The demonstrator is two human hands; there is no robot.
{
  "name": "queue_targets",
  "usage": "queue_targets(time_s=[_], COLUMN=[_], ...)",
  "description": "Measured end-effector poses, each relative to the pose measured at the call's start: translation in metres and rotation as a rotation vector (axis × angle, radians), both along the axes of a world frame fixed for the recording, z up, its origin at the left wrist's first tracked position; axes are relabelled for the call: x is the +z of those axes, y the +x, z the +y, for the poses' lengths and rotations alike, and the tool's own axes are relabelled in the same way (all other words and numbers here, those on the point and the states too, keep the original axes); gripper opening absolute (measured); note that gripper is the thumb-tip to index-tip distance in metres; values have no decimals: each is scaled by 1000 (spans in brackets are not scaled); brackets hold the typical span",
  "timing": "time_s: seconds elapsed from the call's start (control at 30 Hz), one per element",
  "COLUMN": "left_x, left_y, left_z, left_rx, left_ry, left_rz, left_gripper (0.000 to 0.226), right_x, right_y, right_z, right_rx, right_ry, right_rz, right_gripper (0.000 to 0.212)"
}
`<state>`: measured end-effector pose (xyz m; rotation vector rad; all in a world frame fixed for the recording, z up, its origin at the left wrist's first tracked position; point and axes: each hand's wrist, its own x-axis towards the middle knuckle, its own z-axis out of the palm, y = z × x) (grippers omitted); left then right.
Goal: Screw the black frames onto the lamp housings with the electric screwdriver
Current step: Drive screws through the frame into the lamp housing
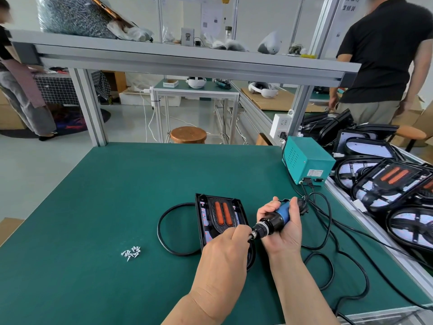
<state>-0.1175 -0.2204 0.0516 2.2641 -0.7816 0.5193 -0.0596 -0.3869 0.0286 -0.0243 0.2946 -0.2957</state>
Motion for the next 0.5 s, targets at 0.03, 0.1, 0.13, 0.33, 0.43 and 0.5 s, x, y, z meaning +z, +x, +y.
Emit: queue_targets(time_s=[0.03, 0.1, 0.13, 0.33, 0.43, 0.5], left_x=[-1, -2, -3, 3, 7, 9], left_y=[0, 1, 1, 1, 11, 23], left_z=[-1, -2, -3, -2, 5, 13], left_rx=[0, -11, -18, -9, 86, 214], left_ry=[-8, -30, -44, -144, -260, -337], left_rz=[-9, -7, 6, 80, 60, 92], left_gripper=[12, 11, 13, 33, 39, 33], right_x=[0, 1, 1, 0, 0, -1], right_y=[0, 0, 0, -2, -1, -1], right_z=[0, 0, 0, -1, -1, -1], right_rx=[2, 8, 10, 10, 14, 16], right_ry=[0, 1, 3, 10, 4, 7], right_rz=[1, 1, 1, -16, -21, -30], right_gripper=[39, 39, 39, 38, 37, 37])
